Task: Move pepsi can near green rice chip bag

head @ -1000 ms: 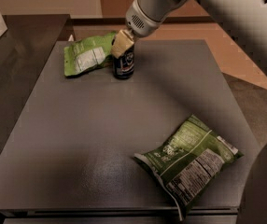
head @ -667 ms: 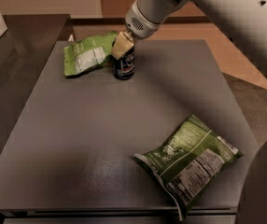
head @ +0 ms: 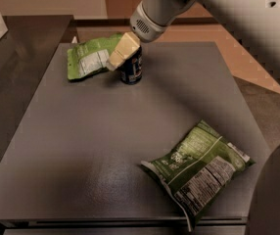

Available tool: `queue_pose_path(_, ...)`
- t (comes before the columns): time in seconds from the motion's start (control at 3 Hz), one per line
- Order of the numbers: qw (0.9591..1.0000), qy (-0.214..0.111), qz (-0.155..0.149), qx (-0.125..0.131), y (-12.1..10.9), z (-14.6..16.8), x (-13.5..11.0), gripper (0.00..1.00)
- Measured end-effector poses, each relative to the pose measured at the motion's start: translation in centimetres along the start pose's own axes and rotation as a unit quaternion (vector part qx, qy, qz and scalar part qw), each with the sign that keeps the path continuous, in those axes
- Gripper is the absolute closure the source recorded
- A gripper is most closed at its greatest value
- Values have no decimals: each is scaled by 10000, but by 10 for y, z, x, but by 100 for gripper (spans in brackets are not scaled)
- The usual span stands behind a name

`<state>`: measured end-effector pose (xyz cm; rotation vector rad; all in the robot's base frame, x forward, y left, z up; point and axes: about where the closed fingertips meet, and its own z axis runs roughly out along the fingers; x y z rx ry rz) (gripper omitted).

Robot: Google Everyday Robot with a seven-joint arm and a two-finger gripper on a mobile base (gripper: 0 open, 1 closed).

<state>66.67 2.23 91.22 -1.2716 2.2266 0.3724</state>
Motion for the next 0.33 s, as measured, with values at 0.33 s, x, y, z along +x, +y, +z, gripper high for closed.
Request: queue_pose_path(0.33,10000,0,0,-1,0,0,0,0)
